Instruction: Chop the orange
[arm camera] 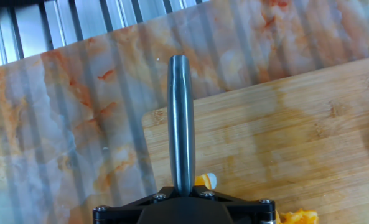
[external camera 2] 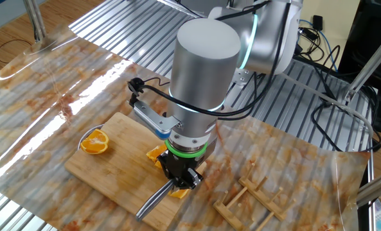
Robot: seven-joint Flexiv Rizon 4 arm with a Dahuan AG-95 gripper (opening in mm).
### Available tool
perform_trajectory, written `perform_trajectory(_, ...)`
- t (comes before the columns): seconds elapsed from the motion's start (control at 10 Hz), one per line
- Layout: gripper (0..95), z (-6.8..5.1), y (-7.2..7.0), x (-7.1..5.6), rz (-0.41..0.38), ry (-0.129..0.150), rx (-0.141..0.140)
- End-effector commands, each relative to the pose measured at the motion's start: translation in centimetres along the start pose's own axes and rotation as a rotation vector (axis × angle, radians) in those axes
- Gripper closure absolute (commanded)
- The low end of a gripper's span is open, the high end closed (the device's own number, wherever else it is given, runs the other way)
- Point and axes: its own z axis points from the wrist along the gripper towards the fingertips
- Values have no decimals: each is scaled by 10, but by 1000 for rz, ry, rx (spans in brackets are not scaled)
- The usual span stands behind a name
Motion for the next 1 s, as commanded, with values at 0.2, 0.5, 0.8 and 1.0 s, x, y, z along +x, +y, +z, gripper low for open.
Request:
perform_trajectory(0.2,950,5,2,2,10,-17,0)
perform_trajectory(0.5,950,11,4,5,9,-42,7)
perform_trajectory(0.8,950,16,4,5,10,-53,9)
perform_trajectory(1.0,950,23,2,5,11,-70,6)
